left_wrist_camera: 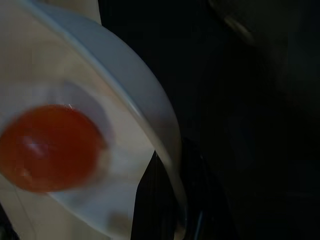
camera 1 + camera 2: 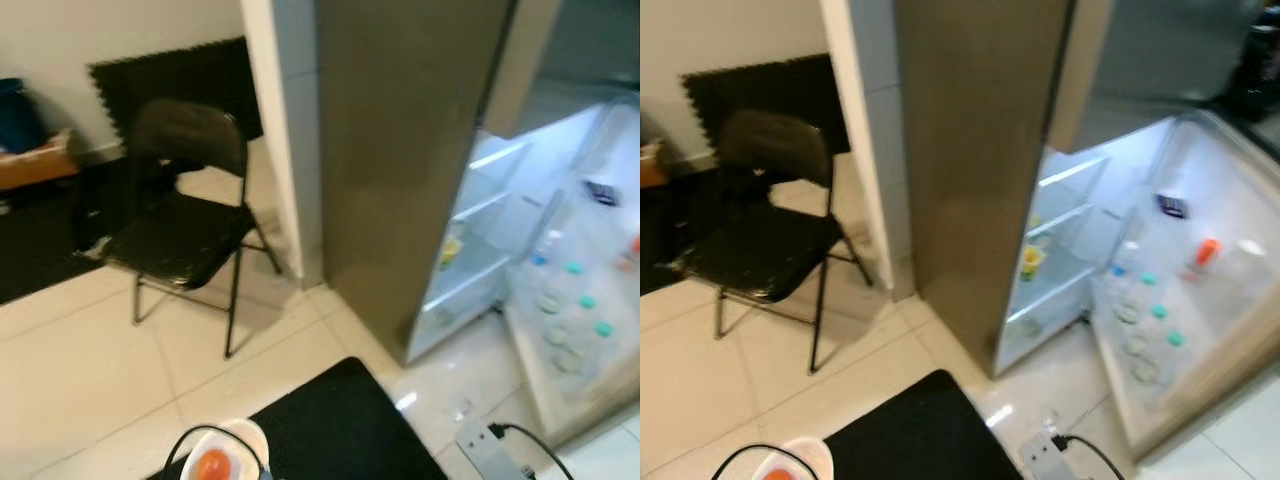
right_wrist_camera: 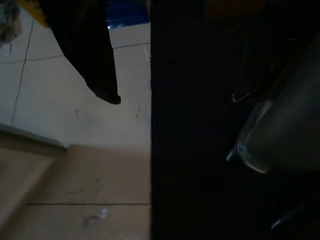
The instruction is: Restocking fridge
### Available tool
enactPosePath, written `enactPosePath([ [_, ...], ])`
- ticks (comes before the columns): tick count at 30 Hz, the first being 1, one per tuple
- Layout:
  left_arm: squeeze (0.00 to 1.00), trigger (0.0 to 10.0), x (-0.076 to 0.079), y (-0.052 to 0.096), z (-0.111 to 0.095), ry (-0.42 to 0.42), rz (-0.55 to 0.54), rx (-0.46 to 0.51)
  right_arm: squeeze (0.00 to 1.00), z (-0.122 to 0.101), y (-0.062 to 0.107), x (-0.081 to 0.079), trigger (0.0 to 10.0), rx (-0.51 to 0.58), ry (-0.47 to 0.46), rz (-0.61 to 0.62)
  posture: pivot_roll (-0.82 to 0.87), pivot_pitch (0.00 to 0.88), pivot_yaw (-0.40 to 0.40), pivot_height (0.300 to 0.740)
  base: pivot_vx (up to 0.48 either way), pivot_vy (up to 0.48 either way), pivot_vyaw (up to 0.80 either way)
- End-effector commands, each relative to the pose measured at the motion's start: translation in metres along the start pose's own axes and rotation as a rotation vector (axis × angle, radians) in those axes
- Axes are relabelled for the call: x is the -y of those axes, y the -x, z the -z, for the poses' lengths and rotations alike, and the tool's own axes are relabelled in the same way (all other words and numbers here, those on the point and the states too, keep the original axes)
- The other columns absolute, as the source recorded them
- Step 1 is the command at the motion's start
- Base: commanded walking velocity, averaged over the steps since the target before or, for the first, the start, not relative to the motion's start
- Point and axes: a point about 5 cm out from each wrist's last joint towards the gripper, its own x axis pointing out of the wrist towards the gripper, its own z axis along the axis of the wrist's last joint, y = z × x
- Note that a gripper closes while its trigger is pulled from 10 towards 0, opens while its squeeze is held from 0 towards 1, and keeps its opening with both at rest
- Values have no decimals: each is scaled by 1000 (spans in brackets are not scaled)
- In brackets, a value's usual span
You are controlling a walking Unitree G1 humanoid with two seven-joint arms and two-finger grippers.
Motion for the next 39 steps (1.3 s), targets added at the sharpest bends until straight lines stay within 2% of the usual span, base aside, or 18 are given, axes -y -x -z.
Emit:
enactPosePath([
  [1, 0, 10000, -5, -1, -3, -10, -22, 8, 0, 0, 0, -1, 10000, -2, 16, -2, -25, 0, -24, 740, 0, 0, 800],
  [5, 0, 10000, -6, -1, -2, -22, -27, -3, 0, 0, 0, -1, 10000, -2, 17, -1, -25, 0, -25, 740, 0, 0, 800],
  [9, 0, 10000, -9, 0, 6, -90, -59, -65, 0, 0, 0, -1, 10000, -2, 18, 0, -27, 0, -24, 740, 0, 0, 800],
  [15, 0, 10000, -12, 1, 11, -107, -79, -91, 0, 1, 0, -1, 10000, -2, 19, 2, -27, 0, -22, 740, 0, 0, 800],
  [20, 0, 10000, -13, 2, 13, -67, -80, -95, 0, 1, 0, 0, 10000, -8, 28, 33, -29, 0, -18, 740, 0, 0, 735],
  [22, 0, 10000, -12, 2, 15, -32, -76, -101, 0, 2, 0, 1, 10000, -10, 35, 44, -30, 0, -17, 740, 0, 0, 0],
  [30, 0, 10000, -9, 3, 18, -9, -62, -115, 0, 3, 0, 0, 10000, -9, 28, 47, -36, 0, -14, 740, 0, 0, 0],
  [39, 0, 10000, -6, 2, 17, 13, -49, -120, 0, 4, 0, 0, 10000, -9, 24, 53, -43, 0, -15, 740, 0, -398, 0],
])
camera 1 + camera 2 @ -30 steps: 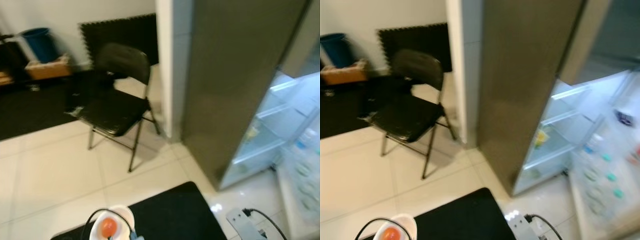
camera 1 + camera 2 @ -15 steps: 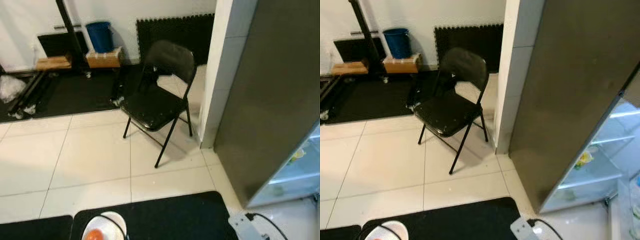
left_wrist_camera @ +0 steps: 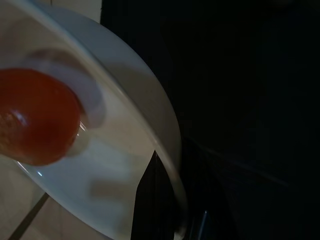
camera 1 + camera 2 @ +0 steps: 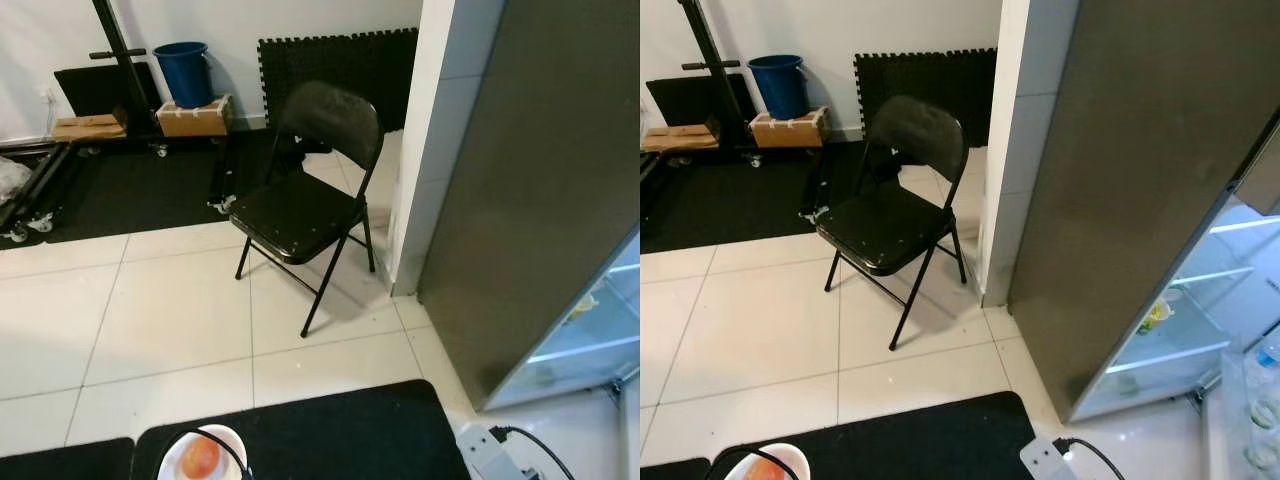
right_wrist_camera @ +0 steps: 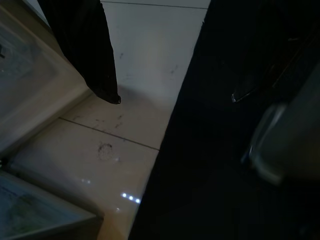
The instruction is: Restocking fridge
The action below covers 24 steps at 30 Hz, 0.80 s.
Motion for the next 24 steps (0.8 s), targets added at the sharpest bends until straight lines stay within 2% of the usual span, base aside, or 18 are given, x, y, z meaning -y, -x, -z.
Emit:
enactPosePath([
  [1, 0, 10000, 3, 0, 1, 4, 9, -3, 0, 2, 0, 4, 10000, -3, 3, 14, -43, 0, -15, 740, 0, -424, 0],
  [24, 0, 10000, 4, 0, 0, -22, 23, -1, 0, 1, 1, 10, 10000, -3, -15, 45, -52, 0, -12, 740, 0, -428, 0],
])
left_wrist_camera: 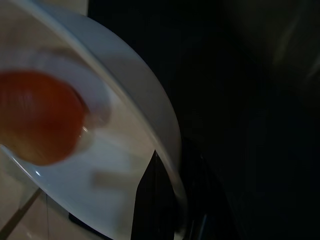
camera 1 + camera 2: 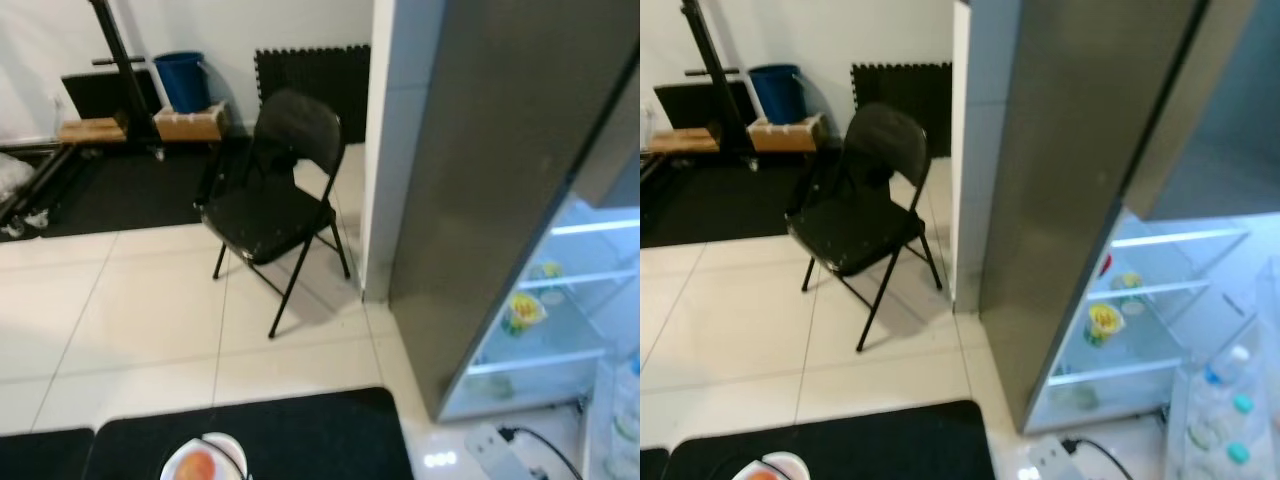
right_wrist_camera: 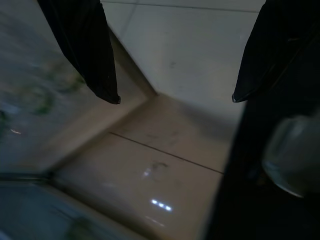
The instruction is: Restocking fridge
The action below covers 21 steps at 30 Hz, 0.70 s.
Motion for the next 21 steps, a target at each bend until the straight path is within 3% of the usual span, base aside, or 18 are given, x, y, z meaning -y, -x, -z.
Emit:
enactPosePath([
  [1, 0, 10000, -1, 0, -1, -15, -3, 7, 0, -4, -1, -6, 10000, 11, -17, -10, -52, 0, -13, 740, 0, -431, 0],
  [6, 0, 10000, -1, 0, -3, -14, -1, 13, 0, -8, -1, -5, 10000, 27, -54, -8, -54, 0, -12, 740, 0, -323, 0],
  [18, 0, 10000, 2, -1, -7, 0, 3, 27, 0, -15, -1, -4, 10000, 61, -100, -15, -54, 0, -16, 740, 0, 0, 0],
  [21, 0, 10000, 3, -1, -8, 1, 5, 30, 0, -46, -1, -5, 10000, 221, -218, -96, -58, 0, -14, 740, 0, 0, 0],
])
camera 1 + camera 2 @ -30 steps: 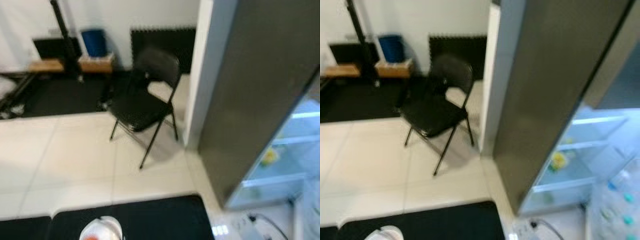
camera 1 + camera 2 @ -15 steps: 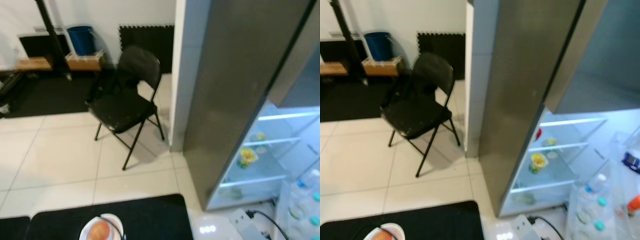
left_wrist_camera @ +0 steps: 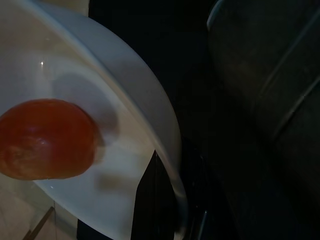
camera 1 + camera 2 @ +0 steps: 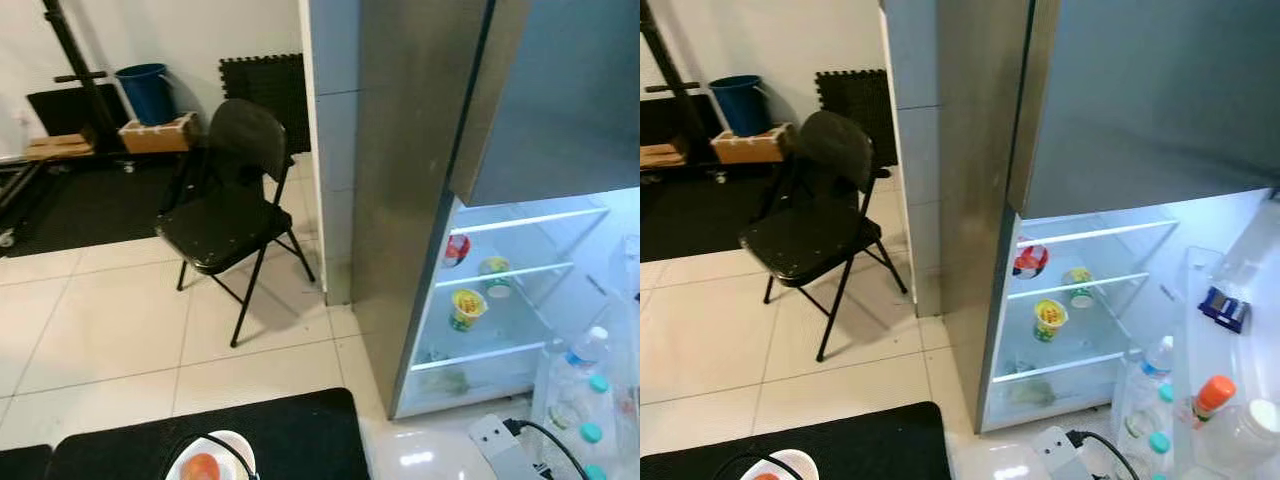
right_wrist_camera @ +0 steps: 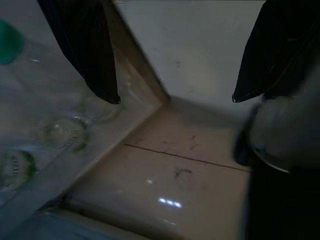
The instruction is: Restocking fridge
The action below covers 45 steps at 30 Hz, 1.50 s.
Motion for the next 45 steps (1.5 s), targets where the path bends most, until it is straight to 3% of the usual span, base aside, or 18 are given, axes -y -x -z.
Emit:
enactPosePath([
  [1, 0, 10000, 0, 0, -2, -5, -7, 6, 0, -23, -2, -1, 10000, 108, -49, -33, -58, 0, -14, 740, 0, 0, 0],
  [6, 0, 10000, 0, 0, -2, -6, -3, 9, 0, -46, -1, 11, 10000, 202, -85, 20, -65, 0, -14, 740, 0, 0, 0],
  [10, 0, 10000, -1, -1, -4, -12, -2, 17, 0, -69, 3, 38, 10000, 264, -34, 205, -69, 0, -13, 740, 0, 0, 0],
  [20, 0, 10000, -2, -1, -6, -9, -6, 23, 0, -86, 13, 72, 10000, 295, 32, 458, -70, 0, -18, 740, 0, 0, 0],
  [26, 0, 10000, 0, -1, -6, -9, -2, 25, 0, -86, 17, 86, 10000, 282, 18, 555, -69, 0, -18, 740, 0, 0, 0],
  [27, 0, 10000, 0, -1, -6, -11, -2, 24, 0, -80, 21, 97, 10000, 252, 5, 605, -70, 0, -15, 740, 0, 0, 0],
  [31, 0, 10000, 1, 0, -5, -12, -2, 23, 0, -73, 24, 106, 10000, 227, -6, 642, -72, 0, -15, 740, 0, 0, 0],
  [33, 0, 10000, 1, 0, -4, -15, -2, 20, 0, -66, 29, 118, 10000, 204, -16, 693, -75, 0, -15, 740, 0, 0, 0],
  [45, 0, 10000, -2, 0, -3, -29, -4, 19, 0, -36, 47, 151, 10000, 100, -42, 834, -79, 0, -8, 740, 0, 0, 0],
])
